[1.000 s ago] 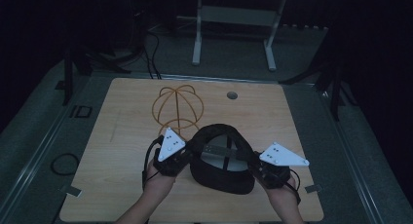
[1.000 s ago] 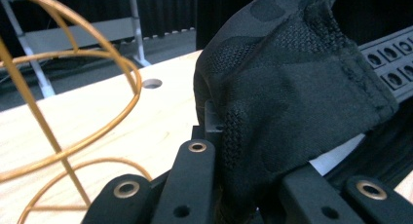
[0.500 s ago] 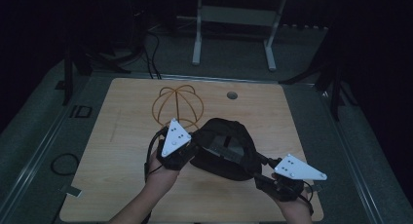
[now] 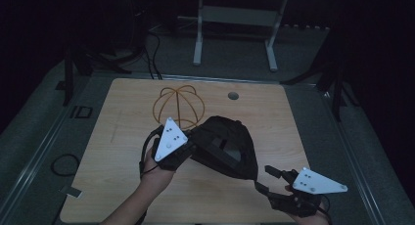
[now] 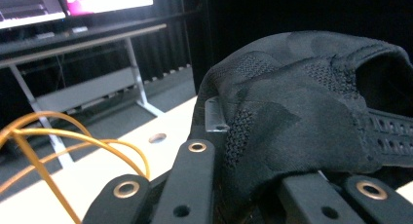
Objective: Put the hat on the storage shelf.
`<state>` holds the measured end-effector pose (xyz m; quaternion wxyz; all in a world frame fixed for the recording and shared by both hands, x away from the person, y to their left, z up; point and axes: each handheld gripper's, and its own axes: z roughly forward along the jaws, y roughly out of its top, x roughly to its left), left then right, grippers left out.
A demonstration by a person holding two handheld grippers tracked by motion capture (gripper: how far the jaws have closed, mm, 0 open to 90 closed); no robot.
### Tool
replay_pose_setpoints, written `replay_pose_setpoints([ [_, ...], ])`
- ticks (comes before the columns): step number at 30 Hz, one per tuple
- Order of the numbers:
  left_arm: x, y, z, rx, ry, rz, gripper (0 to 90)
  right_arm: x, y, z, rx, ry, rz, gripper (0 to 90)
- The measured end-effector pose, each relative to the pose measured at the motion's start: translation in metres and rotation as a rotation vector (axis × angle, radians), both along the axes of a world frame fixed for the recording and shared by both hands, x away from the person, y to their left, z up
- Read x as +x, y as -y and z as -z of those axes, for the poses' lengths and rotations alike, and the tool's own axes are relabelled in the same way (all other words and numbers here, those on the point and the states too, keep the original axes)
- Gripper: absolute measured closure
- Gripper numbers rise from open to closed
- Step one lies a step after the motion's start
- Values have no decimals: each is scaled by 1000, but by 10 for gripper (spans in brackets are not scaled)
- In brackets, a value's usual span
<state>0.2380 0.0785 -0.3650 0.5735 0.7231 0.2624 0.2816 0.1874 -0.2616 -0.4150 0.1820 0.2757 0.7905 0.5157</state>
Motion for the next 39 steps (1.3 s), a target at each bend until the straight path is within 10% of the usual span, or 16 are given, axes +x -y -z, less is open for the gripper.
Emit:
replay_pose_setpoints([
  [8,4,-23,7,1,17,122,880,3,10,-18,18,50,-6,404],
  [11,7,-37,16,-33,-13,268,880,5,4,-29,1,84,-29,376],
  [28,9,-47,20,-96,-53,408,880,20,-70,-45,-146,190,-271,380],
  [39,11,-47,20,-104,-67,405,880,26,-76,-44,-121,198,-318,817],
])
